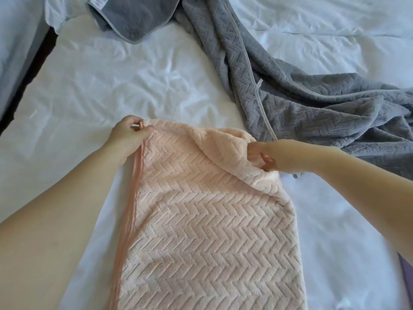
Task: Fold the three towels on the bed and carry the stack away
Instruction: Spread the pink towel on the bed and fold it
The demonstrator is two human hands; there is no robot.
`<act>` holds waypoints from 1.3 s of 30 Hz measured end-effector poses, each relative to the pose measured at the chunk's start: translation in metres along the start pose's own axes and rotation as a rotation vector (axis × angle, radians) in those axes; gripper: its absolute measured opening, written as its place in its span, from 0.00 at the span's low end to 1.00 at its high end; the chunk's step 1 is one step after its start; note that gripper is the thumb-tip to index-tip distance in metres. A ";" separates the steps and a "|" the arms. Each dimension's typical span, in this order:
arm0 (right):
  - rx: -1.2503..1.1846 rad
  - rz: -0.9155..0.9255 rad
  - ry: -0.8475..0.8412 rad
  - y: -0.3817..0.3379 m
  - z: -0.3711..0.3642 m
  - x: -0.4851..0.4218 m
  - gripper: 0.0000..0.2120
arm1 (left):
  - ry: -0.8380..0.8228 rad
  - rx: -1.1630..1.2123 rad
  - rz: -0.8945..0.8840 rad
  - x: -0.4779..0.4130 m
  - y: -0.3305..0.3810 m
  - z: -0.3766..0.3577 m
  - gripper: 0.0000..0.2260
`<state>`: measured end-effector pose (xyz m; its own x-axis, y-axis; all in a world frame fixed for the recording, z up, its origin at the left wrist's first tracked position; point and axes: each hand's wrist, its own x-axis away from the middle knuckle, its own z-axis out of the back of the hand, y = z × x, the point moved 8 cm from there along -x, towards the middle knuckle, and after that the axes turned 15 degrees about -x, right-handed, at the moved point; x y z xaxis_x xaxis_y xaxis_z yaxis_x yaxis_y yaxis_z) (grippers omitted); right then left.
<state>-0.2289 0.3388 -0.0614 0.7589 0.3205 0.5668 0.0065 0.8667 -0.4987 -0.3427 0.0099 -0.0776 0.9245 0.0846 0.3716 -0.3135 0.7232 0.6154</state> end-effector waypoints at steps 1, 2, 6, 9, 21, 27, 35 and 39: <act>-0.016 0.010 0.037 -0.002 0.004 -0.001 0.31 | -0.022 0.008 0.003 0.000 0.000 0.000 0.09; -0.034 0.018 0.060 -0.006 0.005 -0.003 0.31 | -0.033 0.009 0.006 0.000 0.001 0.001 0.09; -0.061 0.109 0.039 -0.027 -0.004 -0.012 0.12 | -0.020 0.014 -0.003 0.001 0.003 0.002 0.11; -0.380 0.084 -0.030 -0.034 0.003 -0.005 0.08 | -0.010 -0.030 -0.019 0.000 0.004 0.004 0.12; -0.034 -0.250 0.030 0.028 0.088 0.021 0.32 | -0.026 0.147 -0.009 -0.005 0.024 0.015 0.06; -0.174 -0.176 -0.016 0.025 0.091 0.021 0.26 | -0.021 0.125 -0.028 -0.017 0.028 0.013 0.08; 0.028 -0.121 -0.003 0.028 0.058 -0.004 0.05 | 0.050 0.032 -0.010 -0.022 0.014 -0.004 0.08; -0.062 -0.102 0.184 0.035 0.047 -0.001 0.08 | 0.137 -0.049 -0.007 -0.022 0.011 -0.010 0.09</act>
<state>-0.2600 0.3869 -0.0487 0.8582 0.1520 0.4903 0.1253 0.8642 -0.4873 -0.3643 0.0227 -0.0862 0.9486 0.1696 0.2674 -0.2992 0.7564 0.5817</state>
